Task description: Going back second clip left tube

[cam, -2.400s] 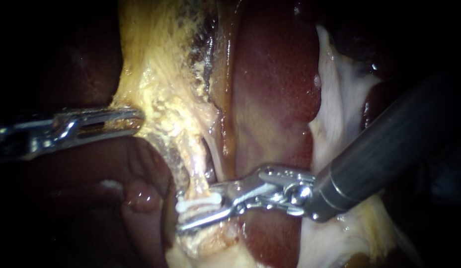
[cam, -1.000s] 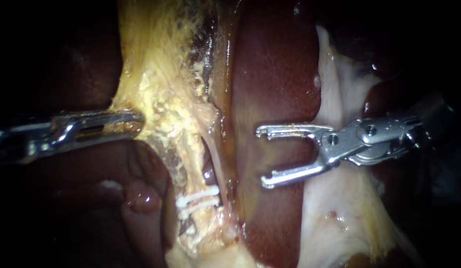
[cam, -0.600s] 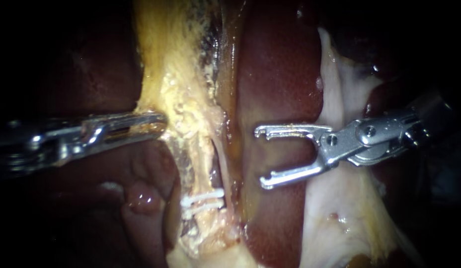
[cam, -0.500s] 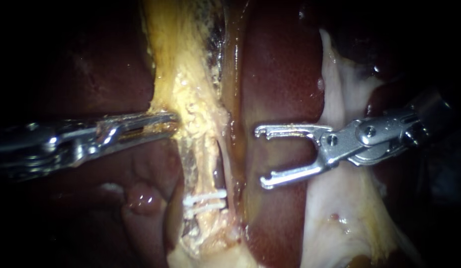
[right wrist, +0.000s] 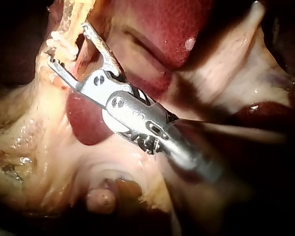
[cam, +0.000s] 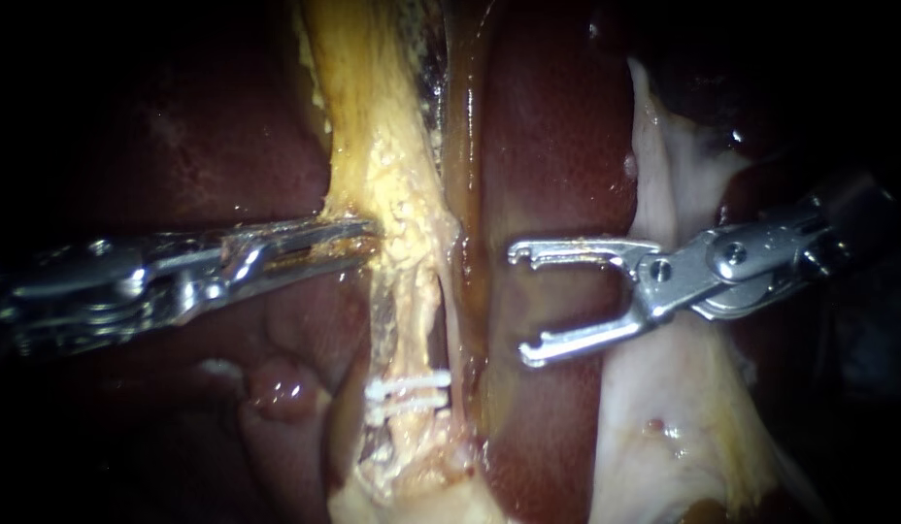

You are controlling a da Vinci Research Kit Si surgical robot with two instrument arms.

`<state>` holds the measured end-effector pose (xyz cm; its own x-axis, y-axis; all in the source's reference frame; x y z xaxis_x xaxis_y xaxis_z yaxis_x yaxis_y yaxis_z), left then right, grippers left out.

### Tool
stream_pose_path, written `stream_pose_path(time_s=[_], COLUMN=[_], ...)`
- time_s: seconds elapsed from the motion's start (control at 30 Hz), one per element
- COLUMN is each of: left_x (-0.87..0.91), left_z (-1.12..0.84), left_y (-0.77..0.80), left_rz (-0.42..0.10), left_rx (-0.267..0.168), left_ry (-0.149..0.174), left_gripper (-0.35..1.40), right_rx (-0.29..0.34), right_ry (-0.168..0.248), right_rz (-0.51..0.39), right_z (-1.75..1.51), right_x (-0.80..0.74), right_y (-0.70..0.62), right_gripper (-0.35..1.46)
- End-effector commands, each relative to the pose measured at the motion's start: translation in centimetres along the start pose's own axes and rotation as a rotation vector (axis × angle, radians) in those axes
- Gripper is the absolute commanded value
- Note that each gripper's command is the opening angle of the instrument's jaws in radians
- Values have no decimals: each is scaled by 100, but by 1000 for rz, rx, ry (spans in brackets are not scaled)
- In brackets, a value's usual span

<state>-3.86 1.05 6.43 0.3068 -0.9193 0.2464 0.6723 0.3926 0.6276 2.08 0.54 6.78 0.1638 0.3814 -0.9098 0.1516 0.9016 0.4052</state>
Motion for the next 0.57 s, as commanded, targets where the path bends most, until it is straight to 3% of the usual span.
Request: stream_pose_path(time_s=[0.03, 0.57], left_x=[0, 0], left_z=[0, -1], left_y=[0, -1], left_rz=[0, 2], left_rx=[0, 2], left_ry=[1, 1], left_gripper=[-35, -35], right_rx=[0, -2], right_ry=[1, 3], right_rz=[2, 2], right_z=[-1, -1], right_x=[1, 2], right_y=[0, -1], right_gripper=[60, 60])
